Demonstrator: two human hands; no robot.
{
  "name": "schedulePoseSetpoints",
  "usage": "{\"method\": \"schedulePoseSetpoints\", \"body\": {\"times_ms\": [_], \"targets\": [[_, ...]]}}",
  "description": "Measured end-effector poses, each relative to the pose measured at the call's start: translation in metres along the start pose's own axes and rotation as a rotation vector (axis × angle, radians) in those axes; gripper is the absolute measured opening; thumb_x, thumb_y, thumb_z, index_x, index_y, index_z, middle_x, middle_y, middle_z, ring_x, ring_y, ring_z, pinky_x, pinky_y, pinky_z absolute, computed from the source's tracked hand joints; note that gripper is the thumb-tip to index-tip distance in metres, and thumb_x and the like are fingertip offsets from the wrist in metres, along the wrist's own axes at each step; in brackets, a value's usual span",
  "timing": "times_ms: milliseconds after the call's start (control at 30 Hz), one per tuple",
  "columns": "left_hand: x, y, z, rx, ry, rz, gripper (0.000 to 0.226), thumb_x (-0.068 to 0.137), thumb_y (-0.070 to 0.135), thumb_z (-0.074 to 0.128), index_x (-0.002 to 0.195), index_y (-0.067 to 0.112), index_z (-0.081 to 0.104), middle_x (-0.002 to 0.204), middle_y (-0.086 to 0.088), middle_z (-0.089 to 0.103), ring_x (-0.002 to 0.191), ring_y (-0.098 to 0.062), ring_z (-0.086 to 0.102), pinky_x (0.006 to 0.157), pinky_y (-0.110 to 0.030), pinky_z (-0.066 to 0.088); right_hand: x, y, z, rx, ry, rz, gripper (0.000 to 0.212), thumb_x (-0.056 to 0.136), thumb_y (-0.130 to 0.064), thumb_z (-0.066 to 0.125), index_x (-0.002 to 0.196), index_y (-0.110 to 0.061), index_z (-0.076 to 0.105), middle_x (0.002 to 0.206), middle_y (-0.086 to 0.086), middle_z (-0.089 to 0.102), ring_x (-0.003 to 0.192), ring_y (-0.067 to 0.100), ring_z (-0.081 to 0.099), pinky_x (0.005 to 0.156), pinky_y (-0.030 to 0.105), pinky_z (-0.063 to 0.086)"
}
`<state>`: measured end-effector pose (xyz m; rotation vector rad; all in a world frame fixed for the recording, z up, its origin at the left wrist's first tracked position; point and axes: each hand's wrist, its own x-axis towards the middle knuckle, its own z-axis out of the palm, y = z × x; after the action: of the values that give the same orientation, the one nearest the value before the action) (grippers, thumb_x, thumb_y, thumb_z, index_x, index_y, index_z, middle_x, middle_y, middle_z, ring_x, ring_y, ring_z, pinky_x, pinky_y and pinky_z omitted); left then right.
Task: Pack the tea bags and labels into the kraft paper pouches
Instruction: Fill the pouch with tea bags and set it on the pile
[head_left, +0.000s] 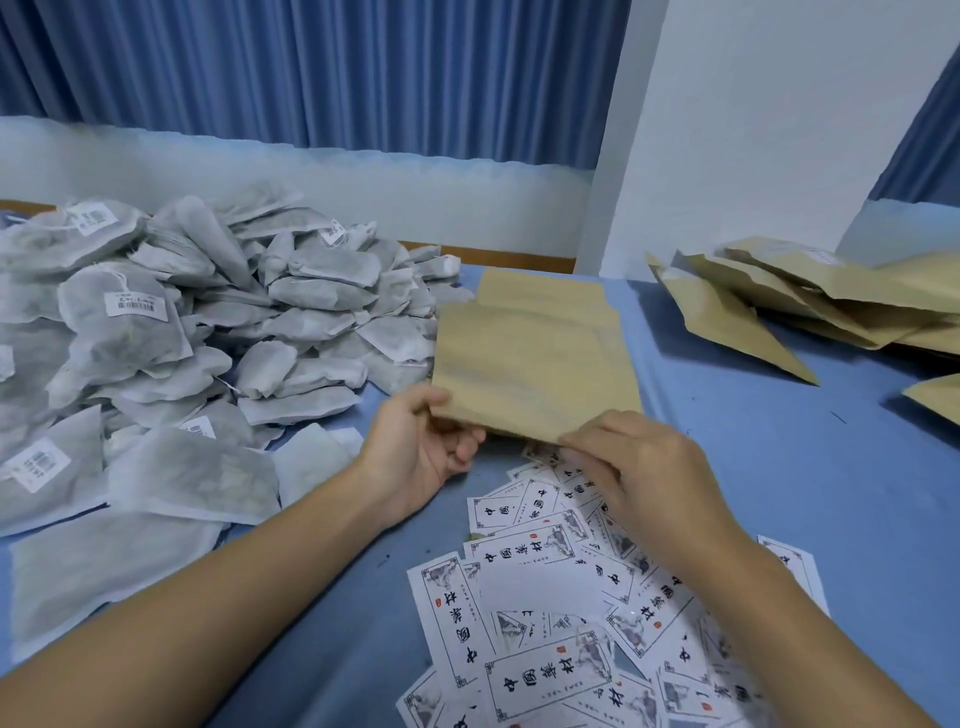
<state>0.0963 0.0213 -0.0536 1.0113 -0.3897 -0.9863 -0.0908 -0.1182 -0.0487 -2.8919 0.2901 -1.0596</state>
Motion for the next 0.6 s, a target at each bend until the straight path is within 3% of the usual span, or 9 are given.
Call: {"method": "schedulePoseSetpoints", "body": {"times_ms": [67,133,200,267,333,433,533,600], "targets": [[0.001,-0.003,-0.003,-0.050,-0.051,0.022,0.056,0.096,0.058,0.040,0.102,0.007,0.062,0.092,-0.019,0.072,0.076,-0.030,0.069,0.054,-0.030,0.044,-0.001,0.002,0.003,0.103,0.024,0.069,0.008,0.092,-0.016,0.073,0.096,-0.016,0.079,0.084,-0.004,0.069,0.074,0.018,0.065,0.062,0.038,0.054],[-0.001,-0.008,0.001,0.064,-0.131,0.003,0.086,0.082,0.082,0.045,0.121,0.007,0.063,0.119,-0.019,0.070,0.109,-0.034,0.069,0.065,-0.041,0.057,0.001,0.000,0.005,0.233,0.027,0.132,0.006,0.092,-0.018,0.073,0.092,-0.018,0.079,0.082,-0.007,0.067,0.072,0.013,0.063,0.064,0.034,0.052],[-0.004,-0.014,0.008,0.132,-0.176,-0.002,0.104,0.067,0.090,0.052,0.132,0.009,0.058,0.126,-0.018,0.067,0.117,-0.034,0.065,0.076,-0.045,0.060,0.001,-0.003,0.009,0.397,-0.006,0.199,0.005,0.089,-0.018,0.076,0.088,-0.020,0.080,0.081,-0.011,0.067,0.071,0.012,0.061,0.065,0.027,0.048],[-0.008,-0.019,0.013,0.112,-0.191,0.046,0.099,0.071,0.084,0.057,0.135,0.009,0.055,0.126,-0.019,0.067,0.118,-0.034,0.064,0.086,-0.049,0.058,0.000,-0.006,0.012,0.535,-0.023,0.261,0.003,0.086,-0.019,0.079,0.087,-0.022,0.081,0.083,-0.011,0.069,0.072,0.015,0.062,0.066,0.030,0.050],[-0.013,-0.025,0.017,0.124,-0.225,0.093,0.073,0.084,0.064,0.063,0.131,0.008,0.057,0.126,-0.019,0.067,0.118,-0.034,0.065,0.091,-0.048,0.057,0.001,-0.006,0.013,0.632,-0.024,0.309,0.009,0.081,-0.024,0.083,0.089,-0.023,0.081,0.088,-0.010,0.070,0.075,0.017,0.065,0.070,0.037,0.053],[-0.019,-0.031,0.020,0.170,-0.260,0.134,0.036,0.091,0.039,0.070,0.113,0.011,0.070,0.118,-0.020,0.070,0.106,-0.030,0.071,0.082,-0.035,0.059,0.001,-0.005,0.014,0.746,-0.070,0.309,0.028,0.072,-0.039,0.085,0.098,-0.027,0.080,0.094,-0.006,0.068,0.082,0.020,0.065,0.071,0.039,0.053],[-0.021,-0.035,0.020,0.201,-0.243,0.163,0.041,0.094,0.033,0.068,0.121,0.002,0.063,0.117,-0.022,0.069,0.109,-0.034,0.069,0.083,-0.034,0.058,0.001,-0.002,0.015,0.831,-0.108,0.306,0.039,0.068,-0.050,0.088,0.102,-0.034,0.078,0.096,-0.005,0.065,0.084,0.019,0.063,0.070,0.032,0.050],[-0.021,-0.034,0.021,0.206,-0.215,0.178,0.044,0.093,0.031,0.068,0.124,0.001,0.059,0.118,-0.023,0.069,0.110,-0.036,0.068,0.083,-0.035,0.058,0.002,0.000,0.014,0.861,-0.114,0.309,0.042,0.065,-0.054,0.087,0.102,-0.037,0.077,0.098,-0.007,0.065,0.085,0.018,0.063,0.072,0.035,0.052]]}}
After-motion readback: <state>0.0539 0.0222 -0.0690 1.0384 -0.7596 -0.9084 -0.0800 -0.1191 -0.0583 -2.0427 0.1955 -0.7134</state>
